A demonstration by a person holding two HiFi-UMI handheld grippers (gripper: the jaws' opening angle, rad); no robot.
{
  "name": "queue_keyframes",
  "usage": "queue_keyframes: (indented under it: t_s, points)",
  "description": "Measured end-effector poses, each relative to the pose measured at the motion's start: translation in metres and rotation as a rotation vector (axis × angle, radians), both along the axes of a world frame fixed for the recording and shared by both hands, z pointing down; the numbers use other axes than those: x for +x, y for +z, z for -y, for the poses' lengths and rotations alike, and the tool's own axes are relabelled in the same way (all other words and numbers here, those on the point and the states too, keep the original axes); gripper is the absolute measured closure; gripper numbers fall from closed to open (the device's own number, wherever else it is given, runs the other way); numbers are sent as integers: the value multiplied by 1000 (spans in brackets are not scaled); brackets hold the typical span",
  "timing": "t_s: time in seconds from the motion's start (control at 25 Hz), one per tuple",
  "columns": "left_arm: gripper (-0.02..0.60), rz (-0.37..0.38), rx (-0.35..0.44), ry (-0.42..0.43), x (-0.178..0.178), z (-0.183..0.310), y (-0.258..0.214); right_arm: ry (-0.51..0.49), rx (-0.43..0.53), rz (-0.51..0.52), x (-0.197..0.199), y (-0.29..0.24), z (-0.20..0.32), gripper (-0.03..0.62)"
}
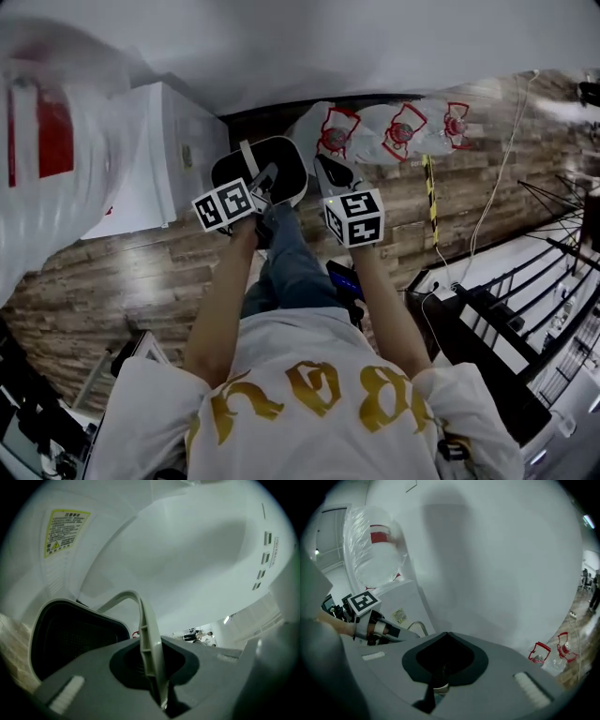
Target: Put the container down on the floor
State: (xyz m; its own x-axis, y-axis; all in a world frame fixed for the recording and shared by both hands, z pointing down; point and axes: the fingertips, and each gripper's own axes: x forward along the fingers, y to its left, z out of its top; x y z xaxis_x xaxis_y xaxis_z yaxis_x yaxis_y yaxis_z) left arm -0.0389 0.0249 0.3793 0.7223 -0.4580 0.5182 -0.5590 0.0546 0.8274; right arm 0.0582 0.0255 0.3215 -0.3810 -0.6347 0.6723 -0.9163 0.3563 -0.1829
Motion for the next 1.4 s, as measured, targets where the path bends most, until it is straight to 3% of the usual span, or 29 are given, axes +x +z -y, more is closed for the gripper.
queue_keyframes:
  t_s: [0.48,0.8,1.12,1.4]
  points:
    - [559,66,-53,10,-2,16,67,-156,-92,-77,6,71,-1,568]
    - [563,129,-87,10,-4,15,118,-196,-144,-40,-1,110,-7,568]
    - [568,260,-116,97,-11,2,183,-204,-196,7,-5,156,-13,568]
    - [568,293,-155,90,-18,0,226,-225,-223,-2,-1,197,-11,568]
